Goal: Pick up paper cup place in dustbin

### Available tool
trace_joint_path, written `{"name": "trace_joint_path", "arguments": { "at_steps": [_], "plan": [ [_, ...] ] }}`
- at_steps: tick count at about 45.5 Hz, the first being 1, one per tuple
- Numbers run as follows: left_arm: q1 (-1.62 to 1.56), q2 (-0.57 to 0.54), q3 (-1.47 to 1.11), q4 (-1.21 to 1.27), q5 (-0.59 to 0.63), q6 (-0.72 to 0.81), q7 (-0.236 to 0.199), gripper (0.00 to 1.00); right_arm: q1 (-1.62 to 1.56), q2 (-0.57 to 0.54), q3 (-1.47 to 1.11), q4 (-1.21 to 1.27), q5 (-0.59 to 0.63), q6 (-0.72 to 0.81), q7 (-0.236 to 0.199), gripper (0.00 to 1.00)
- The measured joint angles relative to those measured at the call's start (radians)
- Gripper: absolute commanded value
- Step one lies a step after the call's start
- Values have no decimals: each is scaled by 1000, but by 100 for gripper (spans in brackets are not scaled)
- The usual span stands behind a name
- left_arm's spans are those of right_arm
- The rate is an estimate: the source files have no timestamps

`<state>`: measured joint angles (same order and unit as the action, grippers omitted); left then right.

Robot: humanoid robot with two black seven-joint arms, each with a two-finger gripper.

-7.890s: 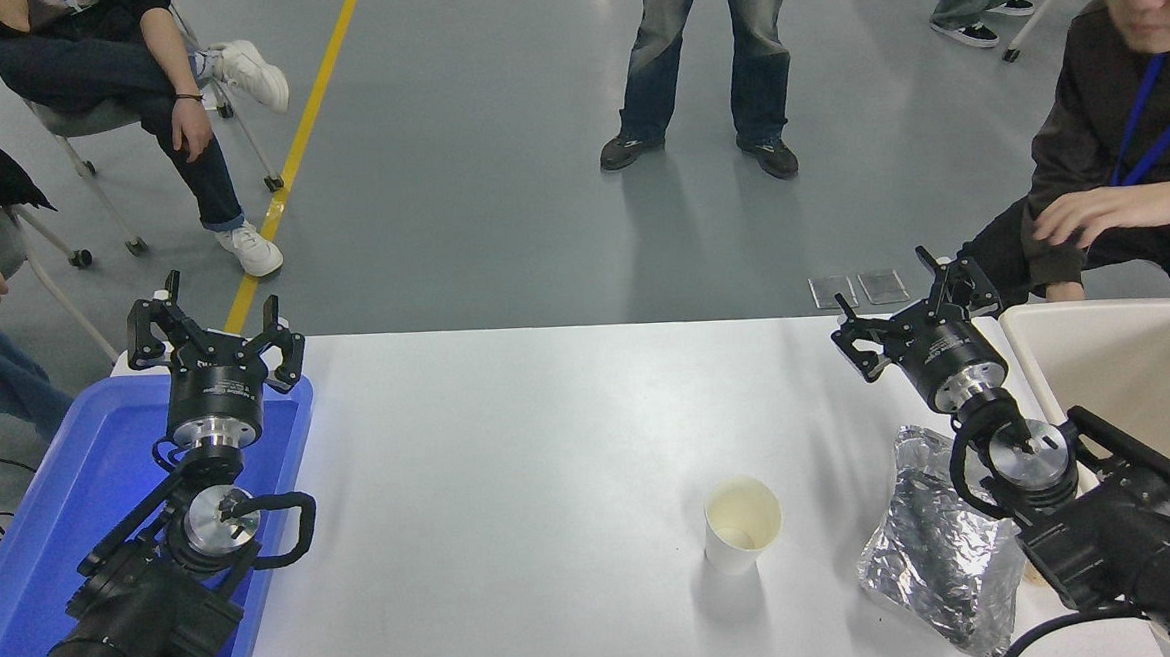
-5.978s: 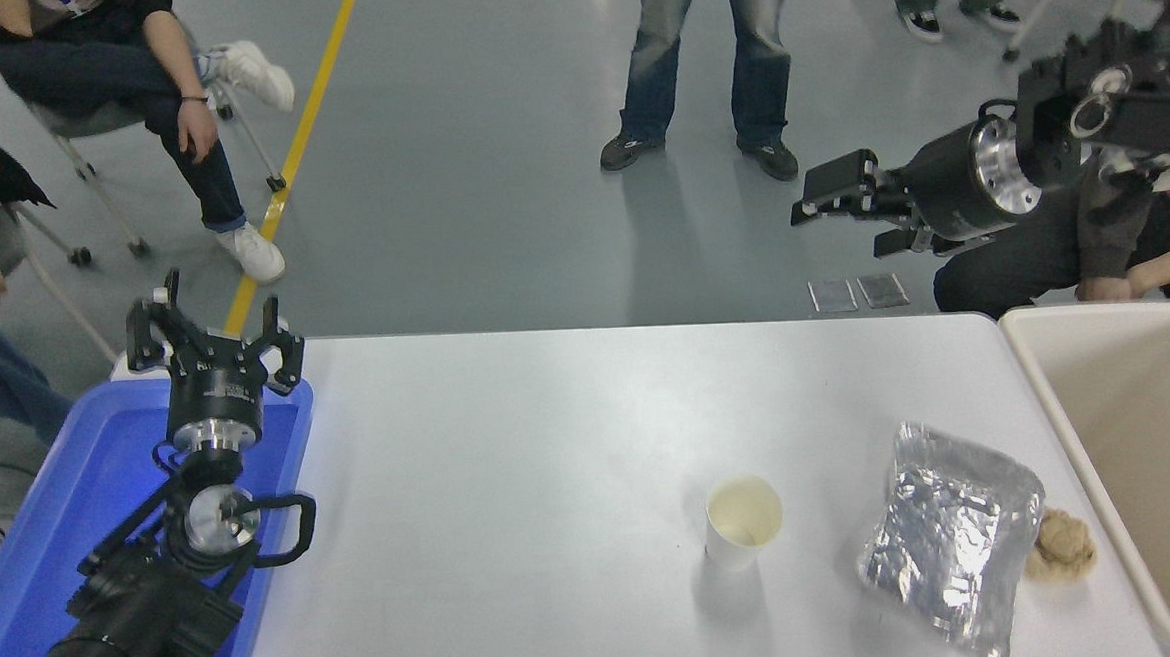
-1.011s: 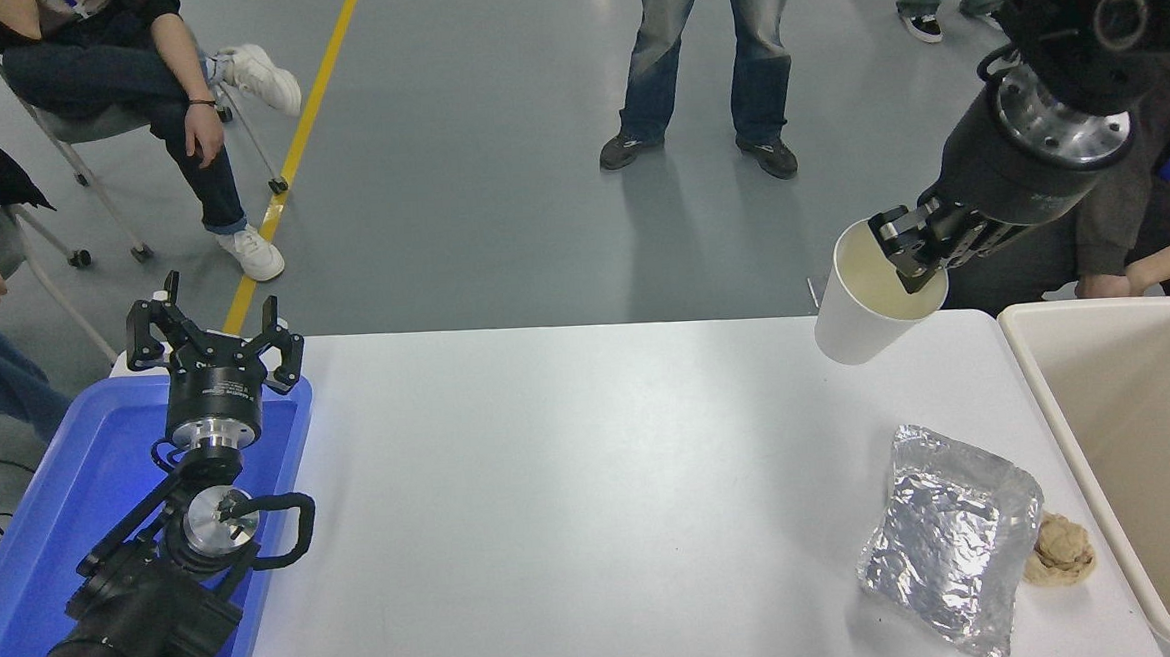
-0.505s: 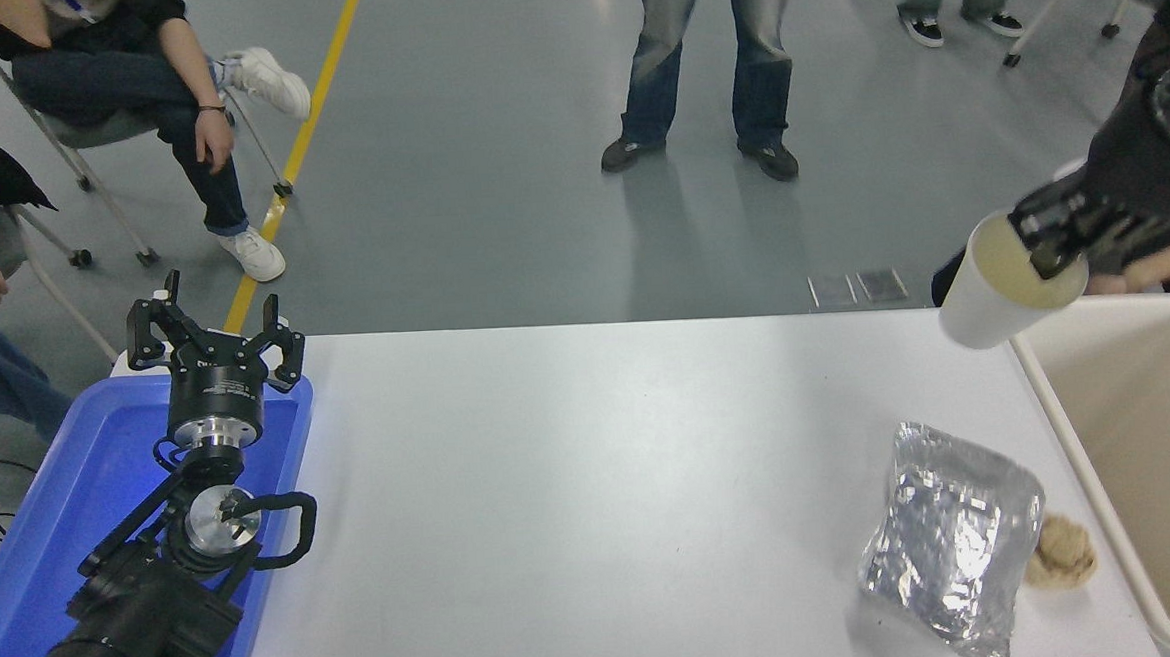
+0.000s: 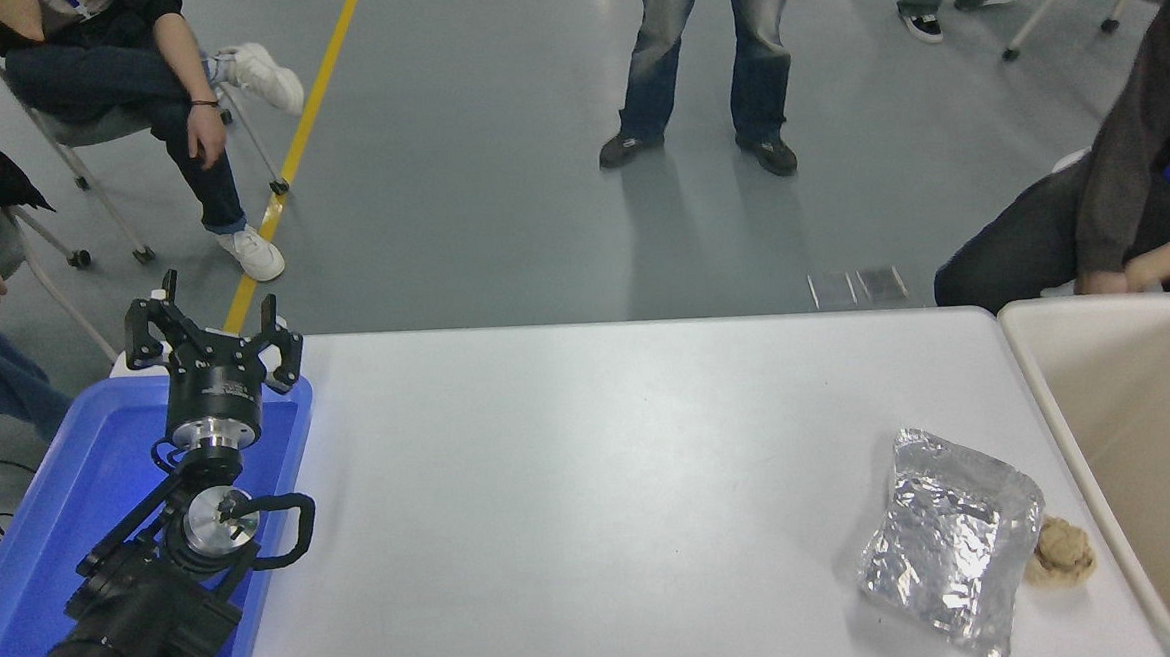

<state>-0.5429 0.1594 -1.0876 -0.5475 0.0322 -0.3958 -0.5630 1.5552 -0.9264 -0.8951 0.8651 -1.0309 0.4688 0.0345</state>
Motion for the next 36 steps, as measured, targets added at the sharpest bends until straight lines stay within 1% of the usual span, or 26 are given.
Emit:
{"name": "trace_joint_path", "arguments": {
  "at_steps": [6,13,23,31,32,33,34,35,36],
  "plan": [
    [0,0,0,0,0,0,0,99,-241,46,134,-141,-5,-130,-1,0],
    [0,0,0,0,0,0,0,99,-463,120,290,-303,17,-227,-2,0],
    [0,0,0,1,0,0,0,99,-662,208,460,-450,40,-315,-5,0],
    [-1,0,0,1,0,0,0,99,-744,261,527,-502,47,-363,-12,1],
    [-1,0,0,1,0,0,0,99,-750,266,531,-506,47,-367,-13,5],
    [-1,0,0,1,0,0,0,99,-756,270,535,-508,48,-369,-12,10],
    [-1,0,0,1,0,0,0,99,-762,274,540,-510,48,-372,-13,20],
    [-1,0,0,1,0,0,0,99,-769,278,544,-514,49,-376,-13,31],
    [-1,0,0,1,0,0,0,99,-773,281,548,-517,49,-379,-14,48]
  ]
}}
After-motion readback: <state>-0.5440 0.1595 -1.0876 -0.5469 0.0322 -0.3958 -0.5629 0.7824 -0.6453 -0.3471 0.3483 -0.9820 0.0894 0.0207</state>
